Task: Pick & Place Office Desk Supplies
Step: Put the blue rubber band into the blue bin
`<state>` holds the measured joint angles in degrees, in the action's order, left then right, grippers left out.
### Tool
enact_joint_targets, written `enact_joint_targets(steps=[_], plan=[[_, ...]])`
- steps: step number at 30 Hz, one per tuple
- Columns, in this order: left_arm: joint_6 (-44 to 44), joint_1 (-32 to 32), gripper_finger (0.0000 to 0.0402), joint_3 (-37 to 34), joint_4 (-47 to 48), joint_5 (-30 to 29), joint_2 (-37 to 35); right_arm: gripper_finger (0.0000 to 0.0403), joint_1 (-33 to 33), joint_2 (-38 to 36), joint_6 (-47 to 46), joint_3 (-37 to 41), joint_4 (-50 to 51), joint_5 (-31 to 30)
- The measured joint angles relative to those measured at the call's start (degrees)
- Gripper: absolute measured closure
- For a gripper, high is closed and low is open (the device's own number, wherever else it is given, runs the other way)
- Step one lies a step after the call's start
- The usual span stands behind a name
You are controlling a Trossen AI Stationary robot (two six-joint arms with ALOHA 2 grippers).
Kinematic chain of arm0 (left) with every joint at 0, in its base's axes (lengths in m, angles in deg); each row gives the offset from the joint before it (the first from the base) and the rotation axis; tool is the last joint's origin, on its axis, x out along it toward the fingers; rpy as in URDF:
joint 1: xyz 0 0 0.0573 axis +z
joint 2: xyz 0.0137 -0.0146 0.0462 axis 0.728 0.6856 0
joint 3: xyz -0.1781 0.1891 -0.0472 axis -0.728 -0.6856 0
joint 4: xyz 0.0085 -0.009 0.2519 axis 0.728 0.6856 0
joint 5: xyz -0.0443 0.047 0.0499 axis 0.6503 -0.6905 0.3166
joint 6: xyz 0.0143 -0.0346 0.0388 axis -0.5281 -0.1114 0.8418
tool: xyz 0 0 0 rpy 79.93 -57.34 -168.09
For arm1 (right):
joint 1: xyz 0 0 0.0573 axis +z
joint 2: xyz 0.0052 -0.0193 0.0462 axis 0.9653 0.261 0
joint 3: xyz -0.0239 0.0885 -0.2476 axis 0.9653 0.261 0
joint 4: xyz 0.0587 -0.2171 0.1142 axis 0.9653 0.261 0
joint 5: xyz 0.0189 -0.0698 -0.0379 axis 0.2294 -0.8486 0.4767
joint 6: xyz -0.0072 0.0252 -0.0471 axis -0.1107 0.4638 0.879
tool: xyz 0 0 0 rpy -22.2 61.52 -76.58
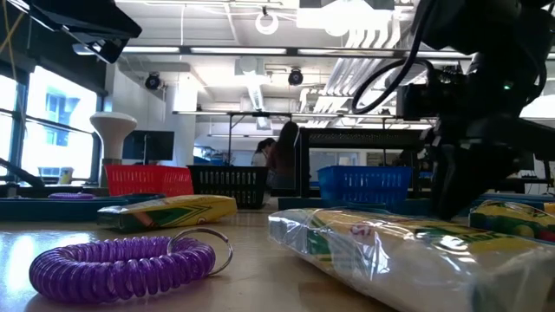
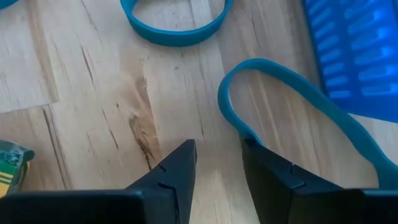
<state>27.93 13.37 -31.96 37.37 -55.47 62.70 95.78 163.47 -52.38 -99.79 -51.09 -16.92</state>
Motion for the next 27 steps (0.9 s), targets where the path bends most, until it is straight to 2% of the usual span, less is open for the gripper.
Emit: enact_joint_targets(steps=[5, 11, 20, 24, 27], plan=[[0.0, 0.0, 0.0401, 0.0, 0.0, 0.0, 0.0, 0.0285, 1.4, -0.8, 0.3, 0.1, -0.4, -0.6], [0.0, 0.0, 0.0401, 0.0, 0.0, 0.0, 0.0, 0.0285, 4.3, -3.5, 0.2, -0.4, 0.5, -4.7], [0.0, 0.0, 0.0401, 0.0, 0.0, 0.0, 0.0, 0.0285, 2.1, -3.5, 0.1, -0.3, 5.5, -6.8], [0.0, 0.0, 0.0401, 0.0, 0.0, 0.0, 0.0, 0.0286, 0.5, -3.5, 0.2, -0.3, 5.5, -5.5], [0.0, 0.0, 0.0401, 0.0, 0.0, 0.0, 0.0, 0.0286, -0.5, -3.5, 0.2, -0.3, 5.5, -2.2]])
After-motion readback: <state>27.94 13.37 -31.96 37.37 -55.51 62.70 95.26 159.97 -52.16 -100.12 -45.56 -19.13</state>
